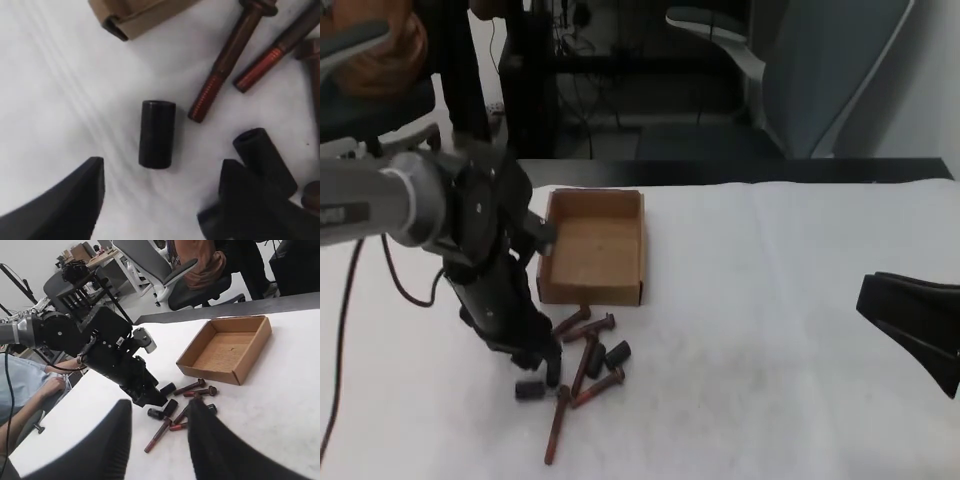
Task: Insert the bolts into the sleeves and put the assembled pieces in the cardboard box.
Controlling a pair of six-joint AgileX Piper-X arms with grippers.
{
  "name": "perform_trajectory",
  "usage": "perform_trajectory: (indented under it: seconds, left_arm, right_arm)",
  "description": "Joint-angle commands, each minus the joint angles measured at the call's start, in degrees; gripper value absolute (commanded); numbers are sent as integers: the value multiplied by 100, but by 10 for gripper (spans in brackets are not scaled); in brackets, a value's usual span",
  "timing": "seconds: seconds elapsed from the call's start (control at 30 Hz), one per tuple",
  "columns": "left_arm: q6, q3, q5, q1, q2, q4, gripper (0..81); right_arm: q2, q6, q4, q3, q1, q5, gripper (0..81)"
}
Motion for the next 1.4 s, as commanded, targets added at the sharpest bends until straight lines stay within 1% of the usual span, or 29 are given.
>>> perform_trajectory:
  seconds: [0.0,0.03,0.1,0.3,0.33,0.37,0.4,0.43,0.47,0.5,0.57,0.63,0.73,0.83,0.9,0.97,1.03,1.13,1.23,1.37]
  left_arm:
    - [219,-48,-100,15,173,-221,556]
    - [220,-48,-100,15,222,-345,521]
    - [314,-129,-99,15,341,-422,490]
    - [365,-532,-110,15,758,-167,497]
    - [365,-575,-110,15,815,-125,490]
    - [365,-594,-110,15,851,-86,463]
    - [365,-620,-110,15,900,31,385]
    - [365,-636,-110,15,918,179,287]
    - [365,-635,-110,15,925,335,116]
    - [408,-635,-110,15,924,523,10]
    - [396,-635,-179,15,908,814,18]
    - [191,-611,-221,15,818,961,18]
    - [-125,-489,-244,15,345,783,18]
    - [-249,-249,-245,15,-475,352,18]
    - [-267,-91,-245,15,-1164,237,18]
    - [-341,61,-107,15,-1815,211,18]
    - [-396,272,21,15,-2538,210,18]
    - [-656,635,195,15,-3574,210,18]
    - [-836,1023,360,15,-4446,191,18]
    - [-960,1488,351,15,-5513,212,18]
  right_arm:
    - [12,-57,-48,-43,22,-40,354]
    - [12,-57,-48,-43,22,-40,354]
    - [12,-57,-48,-43,22,-40,354]
    - [12,-57,-48,-43,22,-40,354]
    - [12,-57,-21,-43,22,-40,354]
    - [12,-57,18,-43,22,-40,354]
    - [32,-57,99,-43,33,-40,354]
    - [80,-57,191,-43,40,-40,354]
    - [137,-57,310,-43,80,-65,354]
    - [202,-57,418,-43,160,-65,354]
    - [404,-41,564,-43,408,101,354]
    - [656,135,645,-43,826,447,354]
    - [1179,521,625,-43,1576,1451,354]
    - [1824,816,274,-43,2433,2564,354]
    - [2280,1261,-161,-93,2906,3046,354]
    - [2864,1791,-497,-264,3259,3460,354]
    - [3532,1954,-626,-536,3455,3614,354]
    - [4564,2094,-490,-1240,3616,3644,354]
    - [5605,2104,-251,-2024,3626,3665,354]
    - [6694,2604,-211,-3003,3594,3675,354]
